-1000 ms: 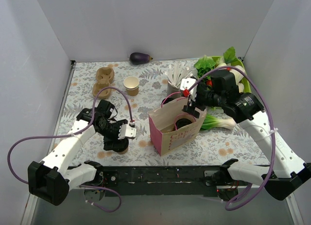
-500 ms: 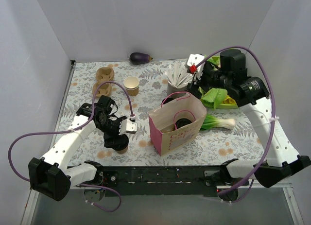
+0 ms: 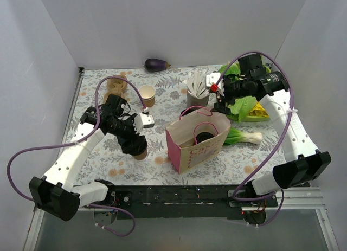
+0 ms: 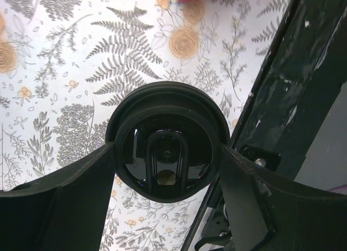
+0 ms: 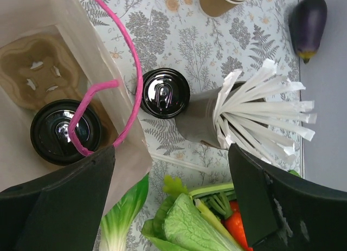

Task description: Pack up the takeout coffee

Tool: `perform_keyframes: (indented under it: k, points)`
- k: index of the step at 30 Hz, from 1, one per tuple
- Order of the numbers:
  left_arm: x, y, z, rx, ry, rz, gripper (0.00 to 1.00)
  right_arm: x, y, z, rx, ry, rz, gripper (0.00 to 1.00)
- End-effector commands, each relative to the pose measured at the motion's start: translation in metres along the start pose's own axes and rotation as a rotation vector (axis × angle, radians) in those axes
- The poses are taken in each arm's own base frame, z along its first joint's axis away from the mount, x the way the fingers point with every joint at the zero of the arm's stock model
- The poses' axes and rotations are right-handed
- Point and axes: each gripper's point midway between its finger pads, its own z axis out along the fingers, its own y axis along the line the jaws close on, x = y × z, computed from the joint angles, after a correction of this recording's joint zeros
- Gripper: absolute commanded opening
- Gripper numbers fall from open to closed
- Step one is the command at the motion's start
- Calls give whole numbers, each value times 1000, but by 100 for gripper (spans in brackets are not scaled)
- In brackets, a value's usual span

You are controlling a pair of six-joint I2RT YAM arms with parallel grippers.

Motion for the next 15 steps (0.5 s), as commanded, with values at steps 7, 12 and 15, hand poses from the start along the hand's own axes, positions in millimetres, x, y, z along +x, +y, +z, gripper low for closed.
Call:
perform_keyframes:
  k: [7, 12, 15]
  points:
    - [-33, 21, -27, -138, -80, -90, 0, -17, 25, 21, -219, -84, -85, 92]
    - [-33, 23, -29, -149, -82, -88, 0, -18, 37, 42, -291, -86, -62, 87]
    - [-34, 25, -32, -164, -77, -86, 0, -22, 36, 48, -316, -77, 2, 75]
